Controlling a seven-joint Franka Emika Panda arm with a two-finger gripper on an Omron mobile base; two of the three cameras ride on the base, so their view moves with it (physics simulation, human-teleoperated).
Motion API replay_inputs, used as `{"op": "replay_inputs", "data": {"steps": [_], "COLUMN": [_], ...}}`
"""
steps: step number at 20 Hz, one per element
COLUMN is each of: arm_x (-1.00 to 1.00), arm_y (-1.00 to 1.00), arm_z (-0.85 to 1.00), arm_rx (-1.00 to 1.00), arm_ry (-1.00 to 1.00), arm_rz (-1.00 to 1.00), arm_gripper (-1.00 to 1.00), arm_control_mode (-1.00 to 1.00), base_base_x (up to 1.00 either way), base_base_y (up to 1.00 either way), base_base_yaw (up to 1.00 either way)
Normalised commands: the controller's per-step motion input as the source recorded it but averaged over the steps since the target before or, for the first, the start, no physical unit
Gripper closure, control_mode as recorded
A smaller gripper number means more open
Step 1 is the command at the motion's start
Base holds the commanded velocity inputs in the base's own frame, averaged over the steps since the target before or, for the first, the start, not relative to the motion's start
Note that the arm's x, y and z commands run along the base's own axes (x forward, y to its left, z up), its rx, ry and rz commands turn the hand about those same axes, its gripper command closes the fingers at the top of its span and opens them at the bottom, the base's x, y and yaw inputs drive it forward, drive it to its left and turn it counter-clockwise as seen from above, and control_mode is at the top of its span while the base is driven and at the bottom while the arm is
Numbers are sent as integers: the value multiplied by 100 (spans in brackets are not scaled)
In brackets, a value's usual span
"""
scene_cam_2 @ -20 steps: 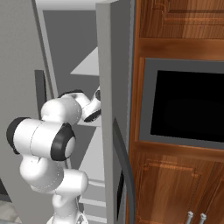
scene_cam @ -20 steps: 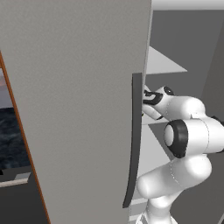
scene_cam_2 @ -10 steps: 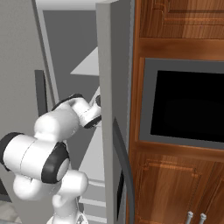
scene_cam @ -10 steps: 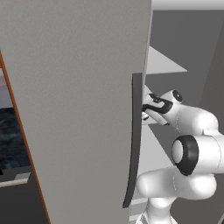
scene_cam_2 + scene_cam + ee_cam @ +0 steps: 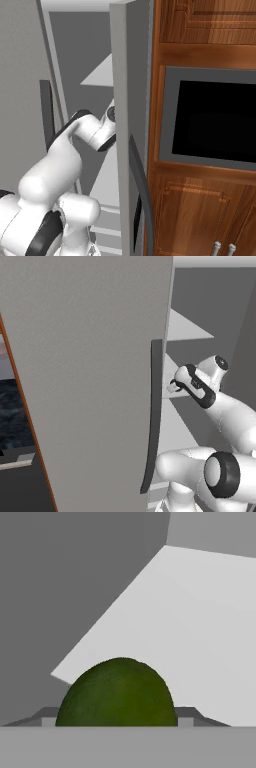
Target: Take the mushroom, lime, and carrot from the freezer and place them in the bowl on the counter.
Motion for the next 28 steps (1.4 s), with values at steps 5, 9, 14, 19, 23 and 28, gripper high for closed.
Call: {"op": "replay_inputs", "data": {"steps": [5, 9, 14, 19, 23, 28], "arm_x": [-80, -71, -67, -69, -80, -77], "arm_y": [-9, 1, 4, 4, 11, 43], "arm_z": [47, 51, 46, 53, 55, 49], "arm_rx": [0, -4, -9, -6, -4, -5], "arm_ry": [0, 0, 0, 1, 2, 6], "arm_rz": [-8, -11, -10, -5, -3, -1], "arm_gripper": [100, 100, 100, 100, 100, 100], "arm_control_mode": [-100, -100, -100, -100, -100, -100], "base_base_x": [0, 0, 0, 0, 0, 0], "base_base_y": [0, 0, 0, 0, 0, 0], "base_base_yaw": [0, 0, 0, 0, 0, 0]}}
